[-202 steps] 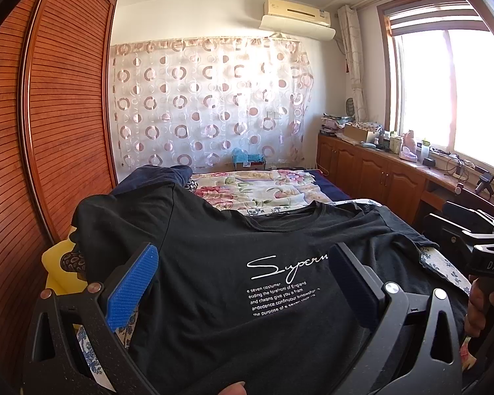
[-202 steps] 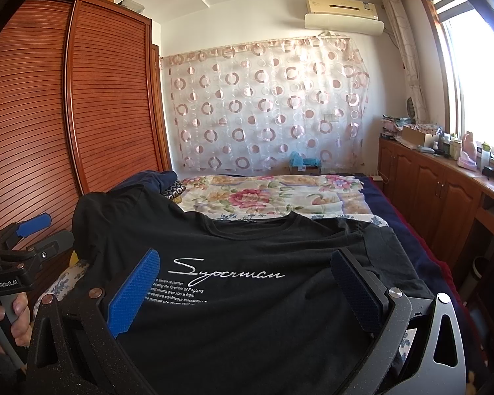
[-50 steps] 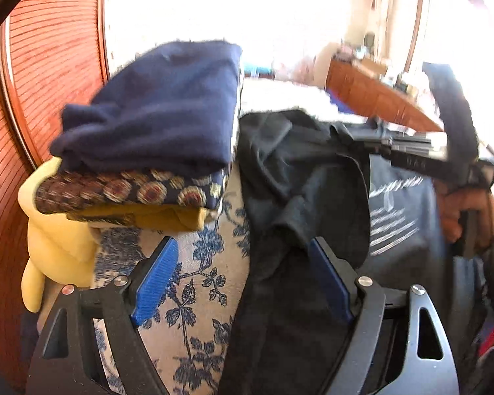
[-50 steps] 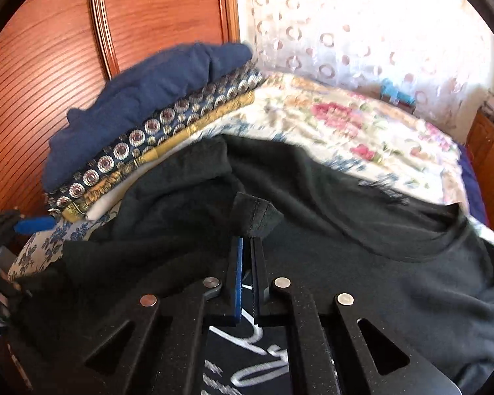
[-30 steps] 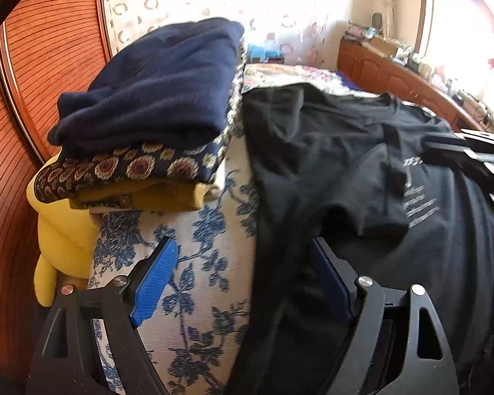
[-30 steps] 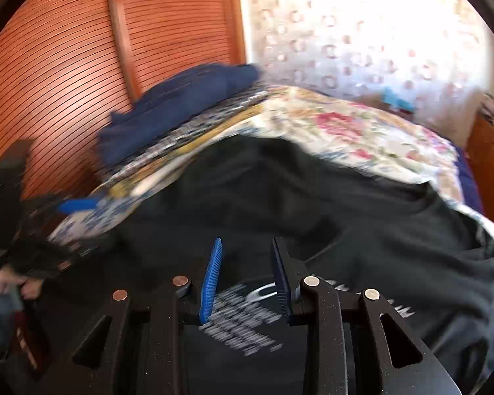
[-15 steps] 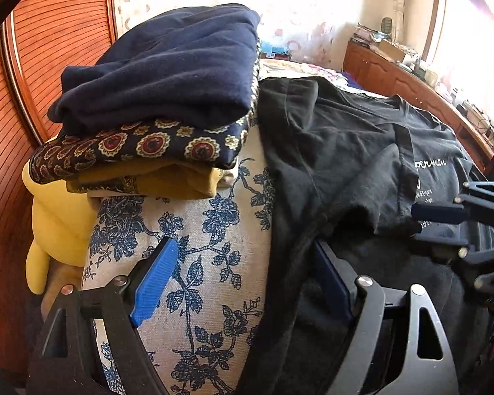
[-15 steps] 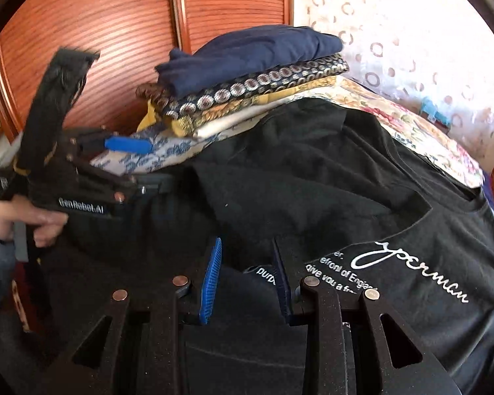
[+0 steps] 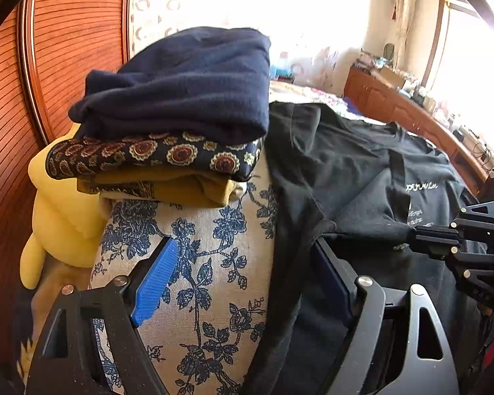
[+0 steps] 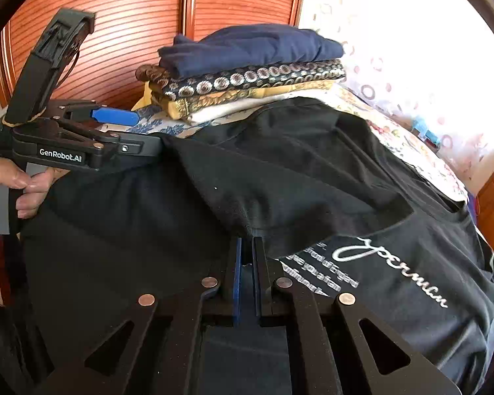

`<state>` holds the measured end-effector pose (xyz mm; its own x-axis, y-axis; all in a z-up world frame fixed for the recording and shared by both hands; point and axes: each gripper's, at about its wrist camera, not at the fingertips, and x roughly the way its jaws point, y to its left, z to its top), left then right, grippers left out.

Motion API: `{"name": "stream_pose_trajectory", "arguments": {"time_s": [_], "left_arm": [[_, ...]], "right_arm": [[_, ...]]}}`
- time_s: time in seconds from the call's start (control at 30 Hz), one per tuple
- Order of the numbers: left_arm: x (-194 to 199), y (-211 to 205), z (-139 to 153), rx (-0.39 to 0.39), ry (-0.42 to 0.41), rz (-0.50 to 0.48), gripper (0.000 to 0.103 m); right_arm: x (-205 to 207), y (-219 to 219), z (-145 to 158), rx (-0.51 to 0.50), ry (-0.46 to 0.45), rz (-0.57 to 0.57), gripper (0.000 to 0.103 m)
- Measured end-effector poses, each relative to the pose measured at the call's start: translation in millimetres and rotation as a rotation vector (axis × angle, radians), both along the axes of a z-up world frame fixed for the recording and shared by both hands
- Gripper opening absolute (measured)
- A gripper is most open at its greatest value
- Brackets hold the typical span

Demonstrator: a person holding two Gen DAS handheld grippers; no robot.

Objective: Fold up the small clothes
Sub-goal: 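Fold the grasped side over toward the center, open right tool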

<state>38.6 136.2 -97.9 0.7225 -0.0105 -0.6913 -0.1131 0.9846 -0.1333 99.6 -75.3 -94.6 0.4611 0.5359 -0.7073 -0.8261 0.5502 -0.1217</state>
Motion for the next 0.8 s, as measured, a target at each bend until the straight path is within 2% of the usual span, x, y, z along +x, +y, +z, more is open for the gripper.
{"name": "stream_pose_trajectory", "arguments": {"time_s": [0.2,0.3,0.43,0.63,0.8], "left_arm": [[-15.3,-3.0,8.8,-0.005,-0.067,-0.05,0.083],[-22.2,-6.1,12.7,0.0,-0.075,-0.058,0.083],[-37.9,-4.2,20.7,-0.079,-0.094,-0.075,0.083],[-35.9,-21.9,34.4,-0.008,-0.088,-0.059,0.083],[-28.9,-40.8,40.1,0.037,-0.095,-0.079,0.083]], "right_arm": [[-6.7,-12.5,6.1,0.024,0.0,-0.002,0.006],[-7.7,-13.5,4.5,0.018,-0.007,-0.012,0.006],[-9.0,-15.9,4.9,0.02,-0.001,-0.013,0.006],[-12.2,-23.4,8.7,0.043,0.013,-0.017,0.006],[-15.9,-39.1,14.0,0.071,0.007,-0.061,0.022]]}}
